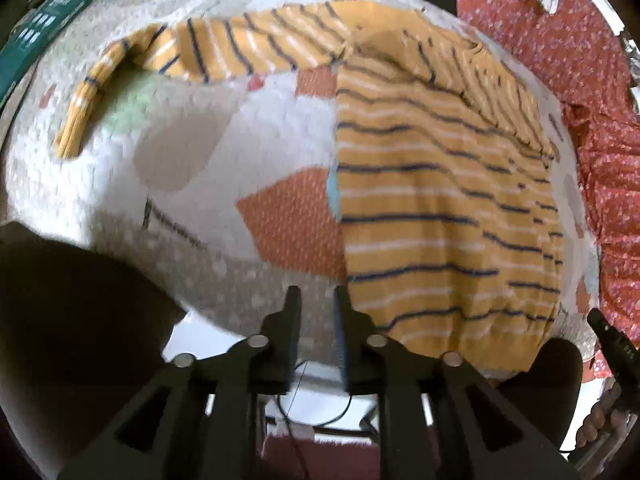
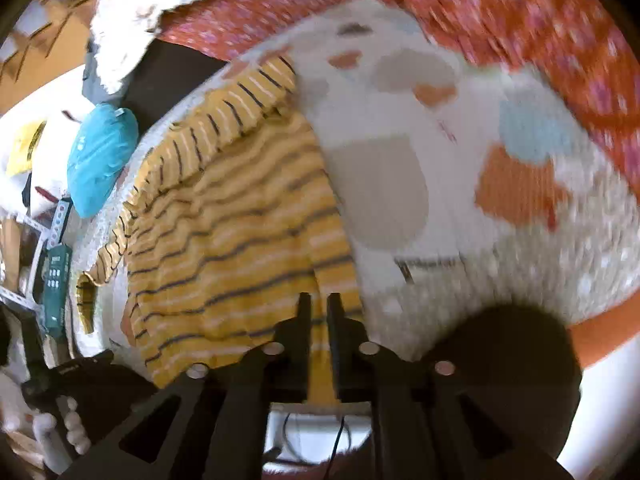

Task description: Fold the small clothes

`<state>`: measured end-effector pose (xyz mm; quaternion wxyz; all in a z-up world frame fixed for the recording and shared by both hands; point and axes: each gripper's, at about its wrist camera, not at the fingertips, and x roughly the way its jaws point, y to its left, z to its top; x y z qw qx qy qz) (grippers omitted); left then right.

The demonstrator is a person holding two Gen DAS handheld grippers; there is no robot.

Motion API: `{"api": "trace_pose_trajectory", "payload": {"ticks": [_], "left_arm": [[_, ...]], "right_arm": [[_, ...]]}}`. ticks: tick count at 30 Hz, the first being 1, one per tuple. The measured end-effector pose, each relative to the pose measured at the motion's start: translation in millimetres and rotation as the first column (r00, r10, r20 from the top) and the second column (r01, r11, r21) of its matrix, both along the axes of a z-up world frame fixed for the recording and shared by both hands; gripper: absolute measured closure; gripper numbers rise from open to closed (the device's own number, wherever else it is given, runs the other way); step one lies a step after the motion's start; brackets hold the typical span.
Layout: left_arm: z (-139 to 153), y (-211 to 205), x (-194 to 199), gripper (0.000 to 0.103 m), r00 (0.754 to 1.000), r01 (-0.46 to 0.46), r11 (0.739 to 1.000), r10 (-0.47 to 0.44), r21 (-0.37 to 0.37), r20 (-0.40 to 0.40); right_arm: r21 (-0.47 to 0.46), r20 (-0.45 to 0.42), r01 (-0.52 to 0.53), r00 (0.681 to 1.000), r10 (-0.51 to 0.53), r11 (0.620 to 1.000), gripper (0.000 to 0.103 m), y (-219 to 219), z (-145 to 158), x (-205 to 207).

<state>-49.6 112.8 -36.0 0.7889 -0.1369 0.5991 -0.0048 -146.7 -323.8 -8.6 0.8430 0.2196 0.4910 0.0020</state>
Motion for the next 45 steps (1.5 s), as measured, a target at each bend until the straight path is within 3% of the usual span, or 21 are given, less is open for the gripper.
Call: {"api": "trace_pose_trajectory", "payload": {"ticks": [1, 3, 5, 10, 13, 16, 19, 24, 25, 26, 27, 30, 33, 35, 37, 39, 41, 43, 44, 45], "left_arm": [[2.8, -0.7, 9.1, 0.079, 1.000, 0.005, 1.000, -0.006, 0.004, 0.020], [4.8, -4.2, 23.1, 0.073, 0.999, -0.001, 1.000, -0.001, 0.023, 0.053], [5.9, -9.1, 34.0, 0.064, 0.996, -0.014, 0.999, 0.011, 0.034, 0.087], [0.6, -6.8, 65.5, 0.060, 0.986, -0.064, 0.998, 0.062, 0.006, 0.152], [-11.1, -4.9, 65.8, 0.060, 0.984, -0.051, 0.999, 0.053, -0.015, 0.171], [-29.7, 2.0, 66.7, 0.060, 0.992, -0.053, 0.997, 0.060, -0.059, 0.110], [-34.0, 8.3, 71.4, 0.060, 0.993, -0.062, 0.990, 0.075, -0.127, 0.094], [-34.7, 11.9, 78.7, 0.057, 0.991, -0.078, 0.985, 0.094, -0.153, 0.100], [-36.3, 11.2, 79.6, 0.057, 0.991, -0.078, 0.985, 0.094, -0.156, 0.096], [-37.6, 9.8, 80.3, 0.057, 0.992, -0.077, 0.984, 0.093, -0.159, 0.091], [-39.9, 7.5, 81.3, 0.057, 0.993, -0.074, 0.984, 0.088, -0.160, 0.084], [-43.9, 3.0, 80.1, 0.057, 0.994, -0.069, 0.987, 0.080, -0.143, 0.074], [-46.9, 3.1, 79.7, 0.057, 0.994, -0.075, 0.988, 0.084, -0.135, 0.069], [-47.1, 4.8, 78.9, 0.057, 0.994, -0.079, 0.988, 0.088, -0.131, 0.070], [-48.7, 5.9, 78.6, 0.056, 0.993, -0.085, 0.987, 0.094, -0.134, 0.065], [-51.0, 5.8, 76.8, 0.054, 0.993, -0.089, 0.986, 0.098, -0.141, 0.059], [-52.7, 3.9, 78.1, 0.051, 0.994, -0.089, 0.986, 0.097, -0.141, 0.055], [-52.5, 0.8, 77.4, 0.047, 0.994, -0.084, 0.987, 0.093, -0.136, 0.057], [-52.5, -2.0, 78.3, 0.046, 0.994, -0.081, 0.988, 0.090, -0.131, 0.058], [-53.0, -4.4, 78.7, 0.045, 0.995, -0.076, 0.989, 0.084, -0.127, 0.058]], "right_arm": [[-0.021, 0.027, -0.022, 0.999, 0.023, 1.000, 0.077, 6.4, 6.0, 6.9], [-0.053, 0.063, -0.082, 0.994, 0.085, 0.995, 0.068, 23.0, 16.2, 24.8], [-0.073, 0.108, -0.159, 0.980, 0.166, 0.985, 0.065, 47.8, 25.6, 45.5], [-0.169, 0.196, -0.371, 0.896, 0.400, 0.913, 0.047, 137.1, 37.9, 107.2], [-0.211, 0.196, -0.448, 0.851, 0.487, 0.869, 0.047, 192.6, 33.0, 153.9], [-0.279, 0.154, -0.490, 0.826, 0.542, 0.826, 0.046, 244.9, 15.3, 207.4], [-0.325, 0.089, -0.517, 0.817, 0.570, 0.792, 0.047, 281.2, -8.2, 249.0], [-0.388, 0.011, -0.538, 0.809, 0.588, 0.748, 0.046, 311.2, -38.0, 284.3], [-0.393, 0.005, -0.544, 0.805, 0.593, 0.742, 0.054, 313.1, -40.8, 287.0], [-0.396, 0.001, -0.543, 0.806, 0.592, 0.741, 0.068, 311.5, -41.1, 287.1], [-0.397, -0.011, -0.534, 0.816, 0.578, 0.747, 0.096, 307.0, -41.2, 289.8], [-0.318, 0.016, -0.491, 0.853, 0.522, 0.811, 0.098, 280.6, -29.6, 298.4], [-0.380, 0.061, -0.364, 0.908, 0.416, 0.851, 0.099, 235.5, -10.3, 303.3], [-0.421, 0.075, -0.238, 0.952, 0.296, 0.875, 0.099, 182.1, 1.0, 309.9], [-0.475, 0.082, -0.086, 0.987, 0.141, 0.876, 0.099, 117.1, 10.8, 313.4], [-0.551, 0.099, 0.058, 0.995, -0.004, 0.832, 0.099, 59.9, 18.6, 313.0], [-0.681, 0.133, 0.239, 0.970, -0.204, 0.693, 0.098, -10.1, 23.7, 306.2], [-0.734, 0.129, 0.331, 0.925, -0.356, 0.593, 0.094, -64.1, 21.3, 296.2], [-0.720, 0.107, 0.343, 0.914, -0.392, 0.603, 0.094, -83.1, 19.2, 289.4], [-0.689, 0.086, 0.347, 0.911, -0.404, 0.636, 0.089, -96.6, 17.4, 280.9]]}}
